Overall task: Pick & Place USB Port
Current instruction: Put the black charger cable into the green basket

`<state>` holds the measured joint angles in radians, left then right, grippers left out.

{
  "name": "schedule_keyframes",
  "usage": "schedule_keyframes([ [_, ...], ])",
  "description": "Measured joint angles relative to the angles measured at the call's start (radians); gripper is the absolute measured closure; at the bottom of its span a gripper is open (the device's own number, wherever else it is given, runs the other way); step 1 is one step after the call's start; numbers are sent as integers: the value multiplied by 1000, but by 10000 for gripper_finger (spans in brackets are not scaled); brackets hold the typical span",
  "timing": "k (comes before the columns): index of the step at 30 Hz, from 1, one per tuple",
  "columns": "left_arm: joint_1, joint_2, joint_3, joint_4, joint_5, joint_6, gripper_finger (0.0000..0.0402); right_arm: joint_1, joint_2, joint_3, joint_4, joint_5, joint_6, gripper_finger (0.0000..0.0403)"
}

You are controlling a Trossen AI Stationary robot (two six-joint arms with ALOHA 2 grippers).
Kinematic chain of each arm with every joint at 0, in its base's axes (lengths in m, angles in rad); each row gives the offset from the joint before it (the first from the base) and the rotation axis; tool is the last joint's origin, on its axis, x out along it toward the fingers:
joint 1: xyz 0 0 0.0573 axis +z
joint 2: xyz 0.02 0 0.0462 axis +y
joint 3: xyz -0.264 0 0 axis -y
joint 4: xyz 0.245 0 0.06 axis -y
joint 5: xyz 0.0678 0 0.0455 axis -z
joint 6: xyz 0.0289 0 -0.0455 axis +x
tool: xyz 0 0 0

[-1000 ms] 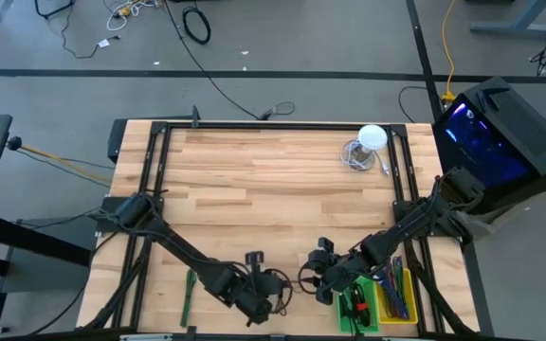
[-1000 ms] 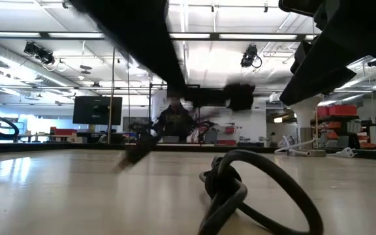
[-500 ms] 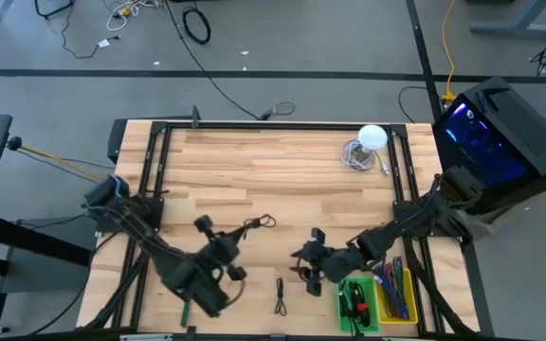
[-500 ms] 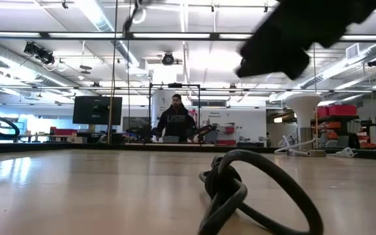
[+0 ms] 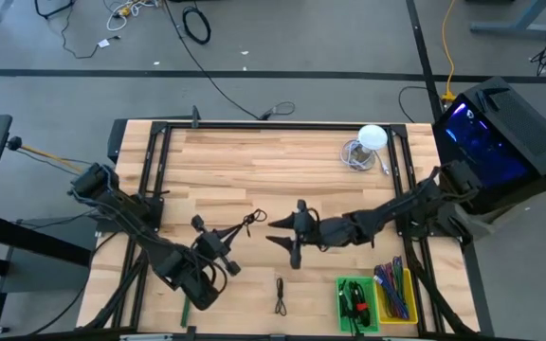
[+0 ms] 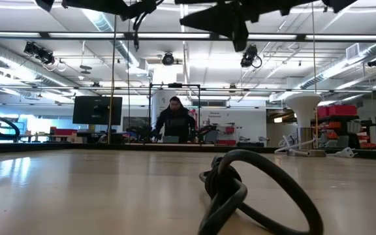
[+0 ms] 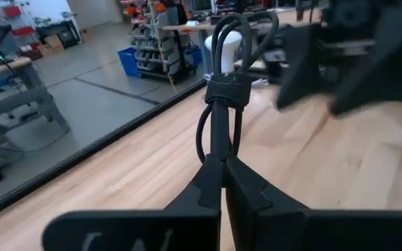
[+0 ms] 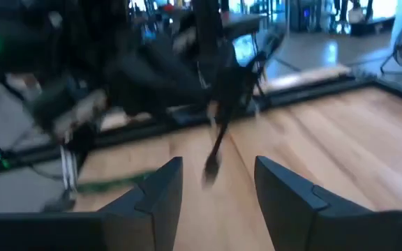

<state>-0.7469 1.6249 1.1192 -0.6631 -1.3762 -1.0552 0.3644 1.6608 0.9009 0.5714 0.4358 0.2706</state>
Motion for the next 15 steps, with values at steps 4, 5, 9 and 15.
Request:
schedule_keyframes([
  [4, 7, 0, -46, 201, 7, 139, 397, -39, 0, 0, 71, -48, -11, 223],
  [5, 11, 0, -55, 256, 10, 188, 397, -47, 0, 0, 88, -66, -15, 223],
  [9, 30, 0, -80, 452, 47, 379, 397, -66, 1, 0, 117, -135, -18, 223],
  [15, 94, 2, -81, 621, 175, 582, 398, -68, 1, 0, 170, -185, -55, 224],
])
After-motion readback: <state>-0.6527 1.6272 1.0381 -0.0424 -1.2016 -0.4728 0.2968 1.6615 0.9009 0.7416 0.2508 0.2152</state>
